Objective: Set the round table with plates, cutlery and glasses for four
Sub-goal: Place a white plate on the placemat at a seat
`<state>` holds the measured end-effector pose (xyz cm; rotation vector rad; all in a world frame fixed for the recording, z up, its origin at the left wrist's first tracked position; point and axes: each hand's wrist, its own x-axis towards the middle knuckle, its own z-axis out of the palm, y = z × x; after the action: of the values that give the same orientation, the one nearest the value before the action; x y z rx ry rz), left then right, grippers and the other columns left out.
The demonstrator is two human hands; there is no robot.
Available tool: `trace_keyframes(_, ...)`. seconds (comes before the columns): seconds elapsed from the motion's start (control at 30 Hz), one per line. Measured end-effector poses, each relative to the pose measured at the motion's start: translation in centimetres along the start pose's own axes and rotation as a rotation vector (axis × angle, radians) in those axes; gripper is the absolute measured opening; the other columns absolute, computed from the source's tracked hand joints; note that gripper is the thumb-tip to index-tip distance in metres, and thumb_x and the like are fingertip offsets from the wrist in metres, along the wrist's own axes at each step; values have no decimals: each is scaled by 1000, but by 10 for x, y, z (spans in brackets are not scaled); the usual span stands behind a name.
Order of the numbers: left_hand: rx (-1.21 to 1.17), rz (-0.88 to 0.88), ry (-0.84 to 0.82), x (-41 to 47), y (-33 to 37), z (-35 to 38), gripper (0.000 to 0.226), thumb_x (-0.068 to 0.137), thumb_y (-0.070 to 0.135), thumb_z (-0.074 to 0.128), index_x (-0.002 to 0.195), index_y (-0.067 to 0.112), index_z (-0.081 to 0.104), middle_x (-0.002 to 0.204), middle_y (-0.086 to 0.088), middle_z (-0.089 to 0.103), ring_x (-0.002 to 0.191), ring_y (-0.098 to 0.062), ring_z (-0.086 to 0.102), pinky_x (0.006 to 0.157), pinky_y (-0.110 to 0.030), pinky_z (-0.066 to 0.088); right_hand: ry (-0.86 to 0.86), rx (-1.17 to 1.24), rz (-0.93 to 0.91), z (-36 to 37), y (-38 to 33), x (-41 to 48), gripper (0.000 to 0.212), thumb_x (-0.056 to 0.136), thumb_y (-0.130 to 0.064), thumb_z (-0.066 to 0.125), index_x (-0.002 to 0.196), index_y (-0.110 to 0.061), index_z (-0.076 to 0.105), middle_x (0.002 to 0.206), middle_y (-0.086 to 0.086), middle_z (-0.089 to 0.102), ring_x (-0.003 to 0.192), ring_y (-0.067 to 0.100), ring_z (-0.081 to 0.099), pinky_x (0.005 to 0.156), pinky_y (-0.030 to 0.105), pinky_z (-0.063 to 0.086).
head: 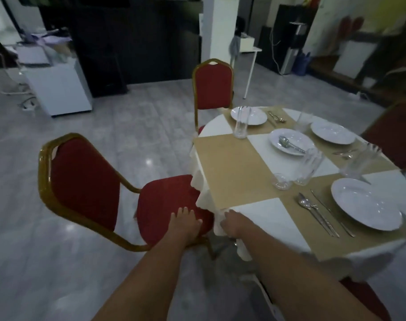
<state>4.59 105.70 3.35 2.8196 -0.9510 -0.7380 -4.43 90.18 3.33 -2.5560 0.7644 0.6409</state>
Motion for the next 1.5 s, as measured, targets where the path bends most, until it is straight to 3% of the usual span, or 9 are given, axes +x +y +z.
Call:
trace_keyframes(0.17,46,130,-10,56,27,-18,54,100,40,26,145,11,33,156,-13,25,145,-31,18,118,-51,14,28,51,71,-30,32,25,51,101,-36,32,143,-8,39,148,10,38,136,29,39,112,42,33)
trace_keyframes(0.3,114,219,-19,105,57,-35,54,100,42,27,141,9,36,152,-14,30,141,-30,24,116,-49,20,47,96,161,-53,62,53,44,99,-33,32,132,-8,48,138,12,45,128,30,46,107,41,38)
trace_keyframes(0.5,185,300,-60,175,107,-61,58,102,43,23,149,9,24,159,-13,15,147,-30,12,117,-48,15,83,141,264,-94,108,96,41,99,-25,34,124,0,54,127,19,51,116,31,48,91,35,39)
trace_keyframes(0.7,193,380,-93,216,145,-75,58,102,43,25,149,10,24,159,-12,14,147,-29,11,117,-48,15,132,199,321,-128,138,116,40,102,-17,34,133,1,51,140,21,46,132,31,42,103,37,39)
trace_keyframes(1.03,250,545,-128,299,194,-117,61,101,44,29,150,10,20,160,-12,11,147,-28,11,117,-47,16,240,275,480,-186,171,166,41,97,-28,37,127,-3,50,134,17,48,122,33,50,97,37,41)
trace_keyframes(1.2,130,603,-174,358,223,-133,63,100,44,33,151,10,19,160,-12,15,146,-28,17,117,-46,20,315,349,562,-225,185,195,52,99,-29,39,145,-4,37,153,16,35,137,30,40,108,36,36)
trace_keyframes(1.5,37,611,-278,423,280,-121,65,100,44,34,151,7,18,158,-12,20,144,-27,23,116,-40,25,410,358,665,-296,247,249,34,93,-24,44,121,-7,55,126,11,51,118,33,53,92,36,44)
